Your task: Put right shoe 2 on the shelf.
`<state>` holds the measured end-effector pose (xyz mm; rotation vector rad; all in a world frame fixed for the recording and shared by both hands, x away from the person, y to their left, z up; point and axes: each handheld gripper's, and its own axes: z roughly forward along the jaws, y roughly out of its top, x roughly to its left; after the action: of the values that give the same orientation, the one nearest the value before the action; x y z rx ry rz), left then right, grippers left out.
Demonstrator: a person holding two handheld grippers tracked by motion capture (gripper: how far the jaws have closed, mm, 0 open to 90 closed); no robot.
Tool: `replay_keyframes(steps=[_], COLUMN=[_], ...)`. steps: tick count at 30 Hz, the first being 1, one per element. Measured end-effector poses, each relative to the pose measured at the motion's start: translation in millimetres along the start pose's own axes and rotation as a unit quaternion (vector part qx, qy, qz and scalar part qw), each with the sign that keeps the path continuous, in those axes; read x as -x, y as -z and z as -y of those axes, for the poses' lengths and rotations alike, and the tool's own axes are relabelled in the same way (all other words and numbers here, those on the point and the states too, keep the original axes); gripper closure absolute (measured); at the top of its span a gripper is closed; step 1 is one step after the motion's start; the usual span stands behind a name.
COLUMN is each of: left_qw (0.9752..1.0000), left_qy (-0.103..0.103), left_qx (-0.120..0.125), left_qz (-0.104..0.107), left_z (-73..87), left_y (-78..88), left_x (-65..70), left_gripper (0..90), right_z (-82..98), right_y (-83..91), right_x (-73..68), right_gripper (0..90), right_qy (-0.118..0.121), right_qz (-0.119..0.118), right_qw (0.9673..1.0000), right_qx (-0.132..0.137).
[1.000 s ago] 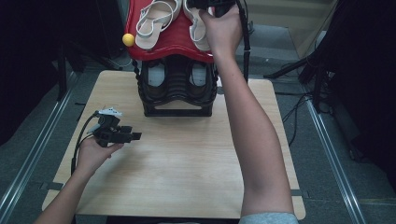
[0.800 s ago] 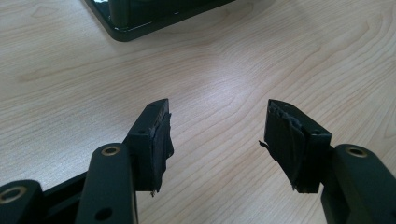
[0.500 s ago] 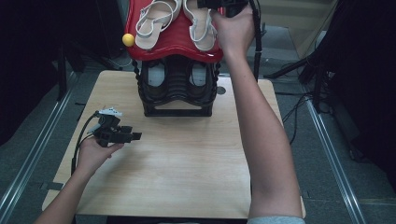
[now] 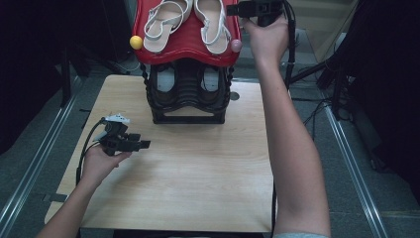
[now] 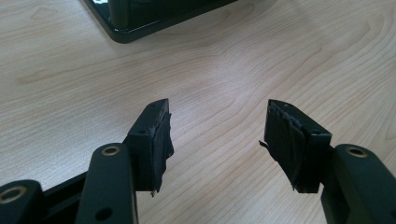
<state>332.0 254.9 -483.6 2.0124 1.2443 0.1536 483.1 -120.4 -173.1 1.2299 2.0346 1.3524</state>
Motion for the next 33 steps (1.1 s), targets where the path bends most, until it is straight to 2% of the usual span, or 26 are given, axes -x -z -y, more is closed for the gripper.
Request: replay_keyframes(steps=[8, 17, 24, 28, 33], left_qw=[1.0000, 1.0000, 1.0000, 1.0000, 1.0000], left_qy=[0.000, -0.002, -0.002, -0.003, -0.002], left_qx=[0.000, -0.003, -0.003, -0.002, -0.001], left_qz=[0.002, 0.003, 0.003, 0.002, 0.001], left_z=[-1.5, -2.4, -2.5, -2.6, -2.6], left_y=[-0.7, -0.7, -0.5, -0.2, -0.4], left_x=[-0.2, -1.2, -1.2, -1.5, -1.5], left_gripper=[41.3, 41.3, 41.4, 41.3, 41.3], right_z=[13.8, 34.1, 50.8, 59.7, 74.0], right_y=[6.1, 4.9, 5.0, 5.6, 2.5], right_x=[19.8, 37.5, 51.6, 55.8, 62.3], right_gripper=[55.3, 48.6, 45.1, 43.2, 43.5], right_qy=[-0.012, -0.015, -0.028, -0.026, -0.020], right_qz=[0.013, 0.027, 0.025, 0.025, 0.032], right_qw=[0.9998, 0.9995, 0.9993, 0.9994, 0.9992], right_qx=[0.000, -0.008, -0.006, -0.001, -0.009])
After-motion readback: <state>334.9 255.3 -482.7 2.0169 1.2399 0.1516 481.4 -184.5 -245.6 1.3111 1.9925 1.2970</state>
